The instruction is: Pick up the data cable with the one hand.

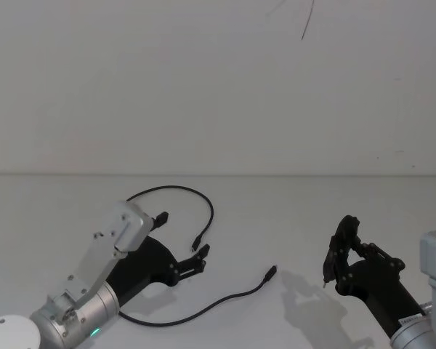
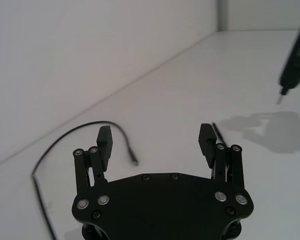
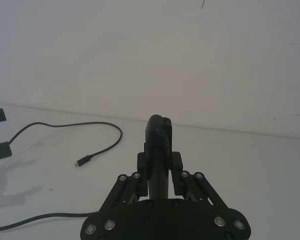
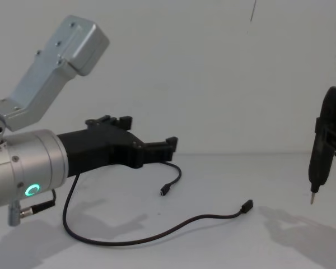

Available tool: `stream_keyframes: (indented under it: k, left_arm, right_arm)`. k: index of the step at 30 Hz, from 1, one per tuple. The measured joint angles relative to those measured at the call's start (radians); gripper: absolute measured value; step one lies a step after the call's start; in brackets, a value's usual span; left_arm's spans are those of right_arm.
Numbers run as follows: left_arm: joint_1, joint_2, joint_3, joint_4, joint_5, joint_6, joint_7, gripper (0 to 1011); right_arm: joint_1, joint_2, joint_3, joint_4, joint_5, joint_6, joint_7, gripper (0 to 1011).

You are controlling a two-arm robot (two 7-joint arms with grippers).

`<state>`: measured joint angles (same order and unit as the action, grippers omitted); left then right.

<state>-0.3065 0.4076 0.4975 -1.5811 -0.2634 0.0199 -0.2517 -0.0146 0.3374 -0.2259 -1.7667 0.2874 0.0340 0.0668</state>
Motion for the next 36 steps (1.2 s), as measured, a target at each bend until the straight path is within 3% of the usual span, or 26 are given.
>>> stream_keyframes:
  k: [20,22,23,36]
  left_arm:
    - [-0.097,0.002,0.072,0.098,-0.107,0.050,-0.306,1001]
    - [-0.102,0.002,0.076,0.105,-0.109,0.053,-0.314,1001]
    - [-0.124,-0.003,0.093,0.135,-0.123,0.068,-0.360,1001]
    - [-0.193,-0.025,0.150,0.245,-0.134,0.098,-0.451,1001]
  right_arm:
    - [0.000,0.000,0.000,0.000,0.000,0.000,0.000,269]
    - [0.000,0.000,0.000,0.000,0.000,0.000,0.000,269]
    - [0.000,0.000,0.000,0.000,0.000,0.000,0.000,269]
    - [0.000,0.000,0.000,0.000,0.000,0.000,0.000,269]
